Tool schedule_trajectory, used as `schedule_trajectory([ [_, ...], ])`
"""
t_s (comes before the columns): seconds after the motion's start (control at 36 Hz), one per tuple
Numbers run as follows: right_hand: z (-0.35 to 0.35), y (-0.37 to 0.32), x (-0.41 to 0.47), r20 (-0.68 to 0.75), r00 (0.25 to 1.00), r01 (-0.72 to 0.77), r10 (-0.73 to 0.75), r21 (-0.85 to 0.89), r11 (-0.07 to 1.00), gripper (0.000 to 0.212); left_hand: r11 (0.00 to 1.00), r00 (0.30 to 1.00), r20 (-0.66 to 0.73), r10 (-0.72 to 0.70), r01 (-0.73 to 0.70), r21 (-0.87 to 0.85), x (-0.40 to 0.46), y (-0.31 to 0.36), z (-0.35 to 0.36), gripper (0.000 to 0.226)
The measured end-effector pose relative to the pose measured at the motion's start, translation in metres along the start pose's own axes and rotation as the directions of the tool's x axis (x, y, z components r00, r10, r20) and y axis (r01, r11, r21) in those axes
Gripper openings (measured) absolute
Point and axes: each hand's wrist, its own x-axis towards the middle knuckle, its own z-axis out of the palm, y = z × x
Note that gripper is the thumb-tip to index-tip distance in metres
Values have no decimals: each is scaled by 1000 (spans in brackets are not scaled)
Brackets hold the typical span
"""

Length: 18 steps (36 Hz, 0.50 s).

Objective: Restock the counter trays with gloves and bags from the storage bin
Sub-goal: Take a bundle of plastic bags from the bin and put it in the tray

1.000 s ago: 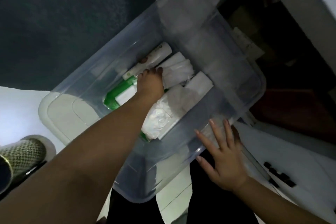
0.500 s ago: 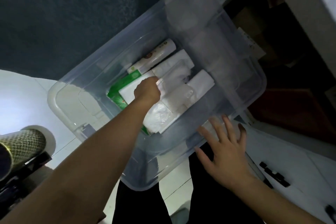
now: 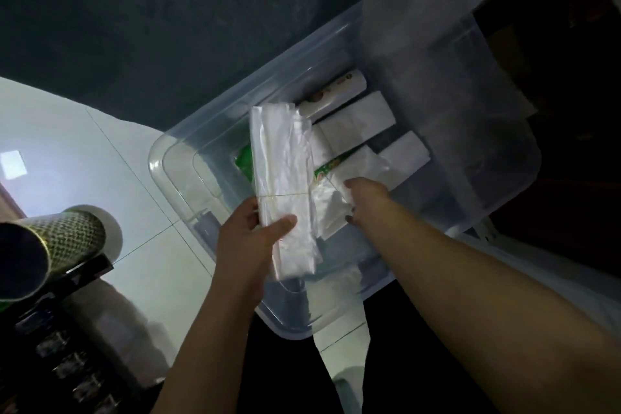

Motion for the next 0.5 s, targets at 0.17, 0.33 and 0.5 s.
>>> schedule_trajectory([
  [0.17,21,-2,28,32,981,127,-191,-852,508,50,990,999,14,52,-54,132,0,-1,-16,33],
  [0.33,24,6,39,19,969,137,-247,-873,468,43,962,992,39,117,-123,243,10,10,-35,30],
  [0.5,5,10,17,-156,963,162,-218,-312,936,36,950,981,142,132,-166,263,-2,38,-45,33],
])
